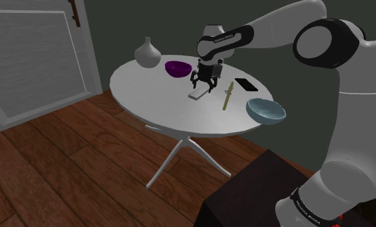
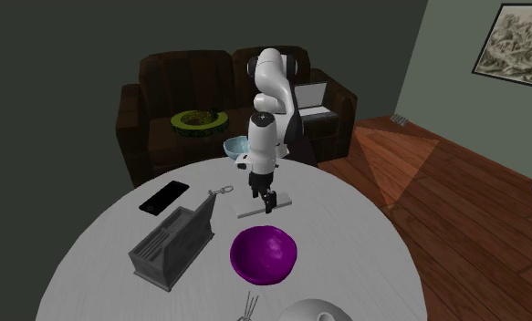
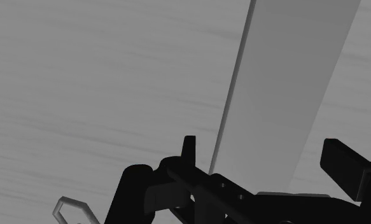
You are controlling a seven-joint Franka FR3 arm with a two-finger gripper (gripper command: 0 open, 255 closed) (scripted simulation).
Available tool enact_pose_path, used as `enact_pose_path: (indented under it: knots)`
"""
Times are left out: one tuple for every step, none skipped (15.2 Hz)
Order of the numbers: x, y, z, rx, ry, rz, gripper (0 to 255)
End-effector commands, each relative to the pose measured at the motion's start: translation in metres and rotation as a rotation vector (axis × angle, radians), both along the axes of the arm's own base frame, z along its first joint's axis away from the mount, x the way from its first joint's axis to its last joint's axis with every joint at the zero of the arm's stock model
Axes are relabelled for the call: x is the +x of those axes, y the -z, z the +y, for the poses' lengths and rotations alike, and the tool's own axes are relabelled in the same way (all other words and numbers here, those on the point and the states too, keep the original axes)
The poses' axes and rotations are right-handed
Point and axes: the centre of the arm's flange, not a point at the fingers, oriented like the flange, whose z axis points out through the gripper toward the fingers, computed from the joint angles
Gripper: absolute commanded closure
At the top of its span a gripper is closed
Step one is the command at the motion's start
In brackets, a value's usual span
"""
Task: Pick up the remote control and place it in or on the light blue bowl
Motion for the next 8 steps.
enact_pose_path:
  knots:
    - [-0.0001, 0.0003, 0.0, 0.0, 0.0, 0.0, 0]
    - [-0.0001, 0.0003, 0.0, 0.0, 0.0, 0.0, 0]
    - [0.0, 0.0002, 0.0, 0.0, 0.0, 0.0, 0]
    - [0.0, 0.0002, 0.0, 0.0, 0.0, 0.0, 255]
    - [0.0, 0.0002, 0.0, 0.0, 0.0, 0.0, 255]
    - [-0.0001, 0.0002, 0.0, 0.0, 0.0, 0.0, 255]
    - [-0.0001, 0.0002, -0.0001, 0.0, 0.0, 0.0, 255]
    - [-0.0001, 0.0002, 0.0, 0.0, 0.0, 0.0, 255]
